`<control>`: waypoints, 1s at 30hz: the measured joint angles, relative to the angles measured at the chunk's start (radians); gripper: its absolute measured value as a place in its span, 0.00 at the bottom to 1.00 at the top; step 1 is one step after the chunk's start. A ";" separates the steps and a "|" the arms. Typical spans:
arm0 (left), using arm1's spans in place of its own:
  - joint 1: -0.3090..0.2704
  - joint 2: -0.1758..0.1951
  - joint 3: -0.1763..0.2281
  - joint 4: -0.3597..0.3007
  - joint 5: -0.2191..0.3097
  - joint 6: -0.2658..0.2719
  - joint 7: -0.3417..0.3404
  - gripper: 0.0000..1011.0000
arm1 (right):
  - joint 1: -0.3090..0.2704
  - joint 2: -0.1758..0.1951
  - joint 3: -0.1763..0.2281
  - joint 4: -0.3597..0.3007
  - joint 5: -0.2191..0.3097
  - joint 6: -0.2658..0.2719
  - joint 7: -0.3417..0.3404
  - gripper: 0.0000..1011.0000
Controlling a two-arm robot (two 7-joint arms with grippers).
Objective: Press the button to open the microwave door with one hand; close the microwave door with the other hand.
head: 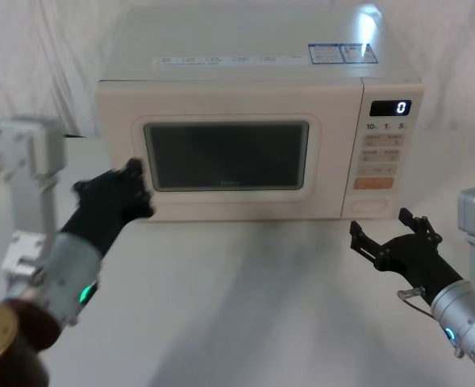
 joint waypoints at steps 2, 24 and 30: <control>0.054 0.007 -0.026 -0.023 0.007 -0.025 0.005 0.00 | 0.000 0.000 0.000 0.000 0.000 0.000 0.000 0.99; 0.254 -0.012 -0.111 -0.055 0.048 -0.164 0.025 0.00 | 0.000 0.000 0.000 0.000 0.000 0.000 0.000 0.99; 0.251 -0.011 -0.110 -0.055 0.048 -0.162 0.025 0.04 | 0.000 0.000 0.000 0.000 0.000 0.000 0.000 0.99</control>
